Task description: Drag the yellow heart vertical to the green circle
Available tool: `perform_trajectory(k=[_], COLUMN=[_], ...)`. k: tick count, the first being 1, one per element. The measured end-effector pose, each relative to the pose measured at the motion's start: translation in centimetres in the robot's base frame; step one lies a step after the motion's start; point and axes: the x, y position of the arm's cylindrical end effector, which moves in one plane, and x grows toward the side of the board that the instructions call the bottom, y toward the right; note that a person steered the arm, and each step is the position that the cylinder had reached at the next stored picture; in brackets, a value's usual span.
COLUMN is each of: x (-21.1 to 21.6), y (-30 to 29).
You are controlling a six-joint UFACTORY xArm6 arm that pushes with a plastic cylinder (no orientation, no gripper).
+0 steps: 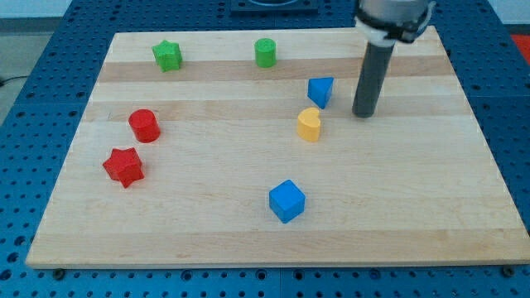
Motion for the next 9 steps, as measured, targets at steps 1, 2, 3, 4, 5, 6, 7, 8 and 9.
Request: perform_trajectory(k=[1, 2, 3, 4, 5, 6, 7, 8, 9], x=[0.7, 0.7, 1.9, 1.9, 0.2, -1.6, -1.3, -1.6, -2.9], y=[-4.7, -9.7, -12.1, -12.4, -12.8, -16.1, -21.7, -24.1, -24.2])
